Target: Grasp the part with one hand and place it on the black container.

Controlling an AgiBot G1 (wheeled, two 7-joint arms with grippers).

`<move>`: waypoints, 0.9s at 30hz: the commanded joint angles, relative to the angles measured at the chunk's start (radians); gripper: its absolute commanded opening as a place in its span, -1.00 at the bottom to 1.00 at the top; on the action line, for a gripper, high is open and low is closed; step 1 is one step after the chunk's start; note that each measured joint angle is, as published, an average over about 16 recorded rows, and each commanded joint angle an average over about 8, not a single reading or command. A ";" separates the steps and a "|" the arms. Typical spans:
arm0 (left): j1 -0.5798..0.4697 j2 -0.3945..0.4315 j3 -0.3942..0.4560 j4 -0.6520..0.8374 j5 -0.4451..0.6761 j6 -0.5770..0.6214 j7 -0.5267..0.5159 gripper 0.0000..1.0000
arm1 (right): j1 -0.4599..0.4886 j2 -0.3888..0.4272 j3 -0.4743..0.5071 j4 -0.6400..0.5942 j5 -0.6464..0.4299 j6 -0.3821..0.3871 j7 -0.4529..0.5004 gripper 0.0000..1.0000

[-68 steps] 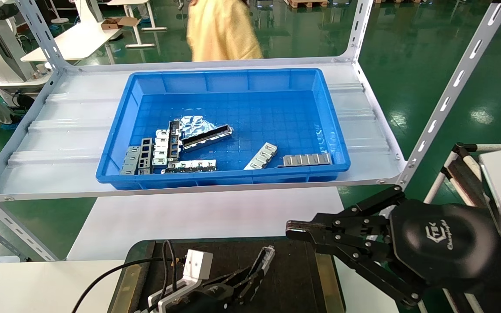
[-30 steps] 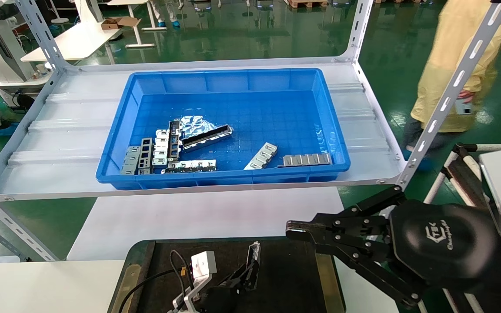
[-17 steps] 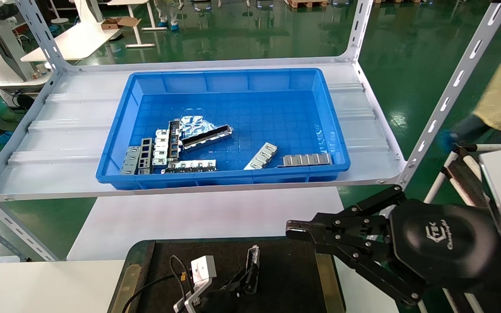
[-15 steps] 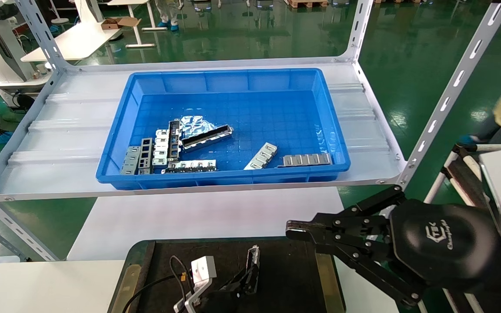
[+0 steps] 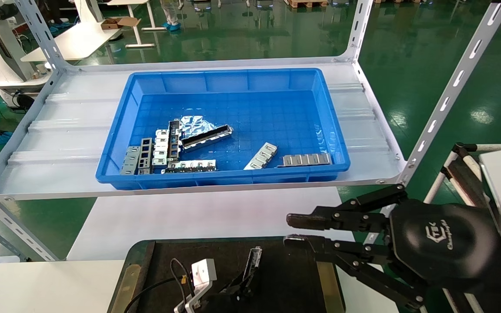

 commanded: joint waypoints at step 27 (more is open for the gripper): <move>-0.083 -0.338 0.079 -0.236 0.024 0.369 0.011 1.00 | 0.000 0.001 -0.001 0.000 0.001 0.001 -0.001 1.00</move>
